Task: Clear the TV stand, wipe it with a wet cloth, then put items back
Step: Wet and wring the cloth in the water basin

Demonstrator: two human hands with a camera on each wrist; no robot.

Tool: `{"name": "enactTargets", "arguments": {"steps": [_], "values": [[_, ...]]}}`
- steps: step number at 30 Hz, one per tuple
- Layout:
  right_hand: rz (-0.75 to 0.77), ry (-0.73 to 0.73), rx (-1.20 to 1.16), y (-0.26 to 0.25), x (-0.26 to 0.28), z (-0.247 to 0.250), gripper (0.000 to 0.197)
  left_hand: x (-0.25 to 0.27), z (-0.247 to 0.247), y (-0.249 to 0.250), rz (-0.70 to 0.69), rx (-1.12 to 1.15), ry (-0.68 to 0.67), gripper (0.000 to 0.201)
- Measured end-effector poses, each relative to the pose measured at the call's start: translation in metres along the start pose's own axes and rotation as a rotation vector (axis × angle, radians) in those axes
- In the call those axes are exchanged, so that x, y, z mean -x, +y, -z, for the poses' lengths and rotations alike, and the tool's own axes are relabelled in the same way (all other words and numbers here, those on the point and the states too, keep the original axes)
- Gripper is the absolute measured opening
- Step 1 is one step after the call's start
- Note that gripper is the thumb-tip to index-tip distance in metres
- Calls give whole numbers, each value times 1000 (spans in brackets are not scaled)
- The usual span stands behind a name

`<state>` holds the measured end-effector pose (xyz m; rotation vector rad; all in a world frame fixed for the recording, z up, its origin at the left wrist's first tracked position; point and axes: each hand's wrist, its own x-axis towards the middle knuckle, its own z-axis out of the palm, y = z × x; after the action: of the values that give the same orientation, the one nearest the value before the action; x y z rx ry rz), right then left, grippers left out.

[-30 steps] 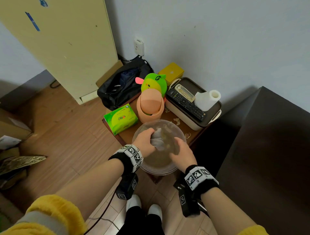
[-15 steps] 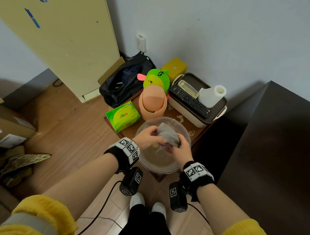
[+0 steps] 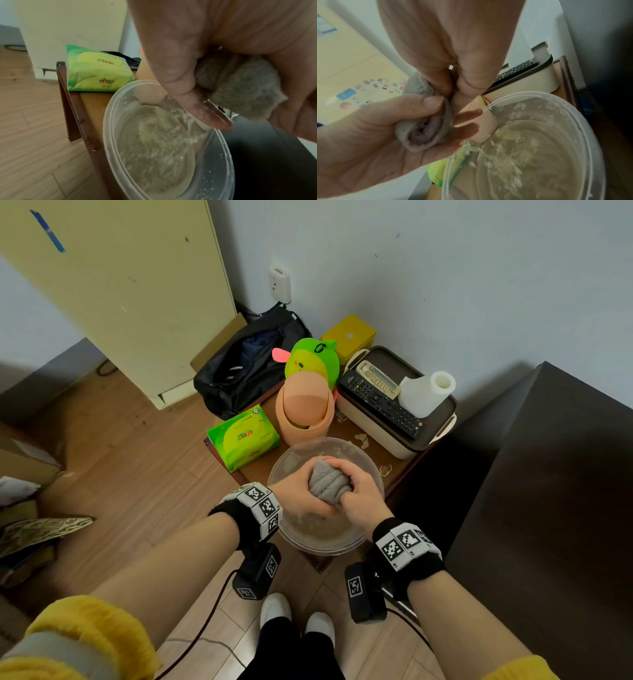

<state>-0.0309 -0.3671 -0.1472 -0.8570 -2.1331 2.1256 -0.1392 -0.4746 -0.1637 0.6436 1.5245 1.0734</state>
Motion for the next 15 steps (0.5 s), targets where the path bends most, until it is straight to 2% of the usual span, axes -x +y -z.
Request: {"name": "enactTargets", "arguments": {"steps": [2,4,5,7,9,12,15], "values": [[-9,-57,36,2,0,3,61,-2,0,5,-8,-41,-39,66],[-28,-113,87,5,0,6,64,-5,-1,8,4,-210,-60,47],[-43,-127,99,6,0,6,68,-6,-1,9,24,-325,-24,41],[-60,-155,109,5,0,6,76,-6,-2,11,109,-593,95,38],[-69,-186,112,4,-1,8,80,-7,-2,13,155,-793,155,33],[-143,-184,78,6,-5,13,85,-8,0,11,129,-948,159,27],[-189,-185,170,15,-9,16,98,-10,5,7,85,-1064,124,25]]}}
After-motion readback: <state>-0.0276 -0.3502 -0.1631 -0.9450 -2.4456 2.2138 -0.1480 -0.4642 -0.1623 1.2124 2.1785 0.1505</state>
